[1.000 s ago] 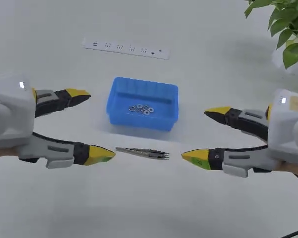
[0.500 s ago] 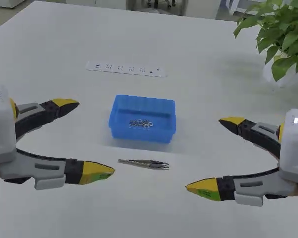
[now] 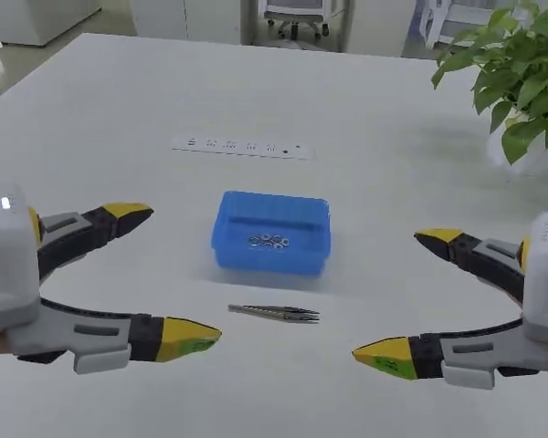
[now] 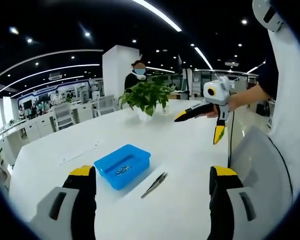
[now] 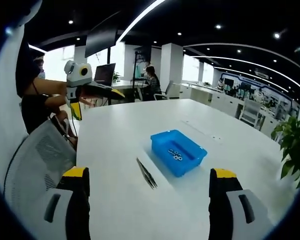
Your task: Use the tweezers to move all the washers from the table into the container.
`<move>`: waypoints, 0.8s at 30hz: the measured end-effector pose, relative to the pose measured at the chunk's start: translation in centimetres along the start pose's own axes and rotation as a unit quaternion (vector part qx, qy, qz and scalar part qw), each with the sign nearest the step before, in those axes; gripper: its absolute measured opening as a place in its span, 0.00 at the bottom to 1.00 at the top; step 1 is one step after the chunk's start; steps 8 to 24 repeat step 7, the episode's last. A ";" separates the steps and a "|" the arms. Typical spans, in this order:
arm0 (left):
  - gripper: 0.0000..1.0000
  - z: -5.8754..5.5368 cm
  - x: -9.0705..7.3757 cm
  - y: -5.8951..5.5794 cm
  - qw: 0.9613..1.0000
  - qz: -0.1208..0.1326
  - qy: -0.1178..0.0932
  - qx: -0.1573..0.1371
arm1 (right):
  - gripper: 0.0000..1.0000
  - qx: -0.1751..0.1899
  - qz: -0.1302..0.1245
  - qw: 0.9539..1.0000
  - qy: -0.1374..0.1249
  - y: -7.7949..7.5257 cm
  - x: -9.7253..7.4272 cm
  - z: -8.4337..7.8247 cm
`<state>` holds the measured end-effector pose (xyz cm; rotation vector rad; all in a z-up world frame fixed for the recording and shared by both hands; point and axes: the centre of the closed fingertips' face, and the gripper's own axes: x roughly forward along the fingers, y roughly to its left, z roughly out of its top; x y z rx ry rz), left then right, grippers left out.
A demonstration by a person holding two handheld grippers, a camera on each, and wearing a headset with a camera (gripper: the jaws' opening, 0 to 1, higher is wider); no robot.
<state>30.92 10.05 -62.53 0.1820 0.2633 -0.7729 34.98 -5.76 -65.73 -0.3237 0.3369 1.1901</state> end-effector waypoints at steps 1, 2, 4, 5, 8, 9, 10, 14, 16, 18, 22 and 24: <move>1.00 0.0 -0.1 0.0 1.000 0.001 0.000 0.001 | 1.00 -0.001 0.001 1.000 0.001 0.1 0.0 0.0; 1.00 0.0 -0.1 0.0 1.000 0.002 0.002 0.001 | 1.00 -0.001 0.002 1.000 0.000 0.1 0.0 0.1; 1.00 -0.1 -0.2 0.0 1.000 0.003 0.004 0.004 | 1.00 -0.002 0.004 1.000 -0.002 0.2 -0.1 0.3; 1.00 -0.1 -0.2 -0.1 1.000 0.004 0.005 0.005 | 1.00 -0.003 0.005 1.000 -0.001 0.3 -0.1 0.3; 1.00 -0.1 -0.1 -0.1 1.000 0.006 0.006 0.004 | 1.00 -0.005 0.003 1.000 -0.001 0.2 -0.1 0.3; 1.00 -0.1 -0.1 -0.1 1.000 0.006 0.006 0.004 | 1.00 -0.005 0.003 1.000 -0.001 0.2 -0.1 0.3; 1.00 -0.1 -0.1 -0.1 1.000 0.006 0.006 0.004 | 1.00 -0.005 0.003 1.000 -0.001 0.2 -0.1 0.3; 1.00 -0.1 -0.1 -0.1 1.000 0.006 0.006 0.004 | 1.00 -0.005 0.003 1.000 -0.001 0.2 -0.1 0.3; 1.00 -0.1 -0.1 -0.1 1.000 0.006 0.006 0.004 | 1.00 -0.005 0.003 1.000 -0.001 0.2 -0.1 0.3; 1.00 -0.1 -0.1 -0.1 1.000 0.006 0.006 0.004 | 1.00 -0.005 0.003 1.000 -0.001 0.2 -0.1 0.3; 1.00 -0.1 -0.1 -0.1 1.000 0.006 0.006 0.004 | 1.00 -0.005 0.003 1.000 -0.001 0.2 -0.1 0.3; 1.00 -0.1 -0.1 -0.1 1.000 0.006 0.006 0.004 | 1.00 -0.005 0.003 1.000 -0.001 0.2 -0.1 0.3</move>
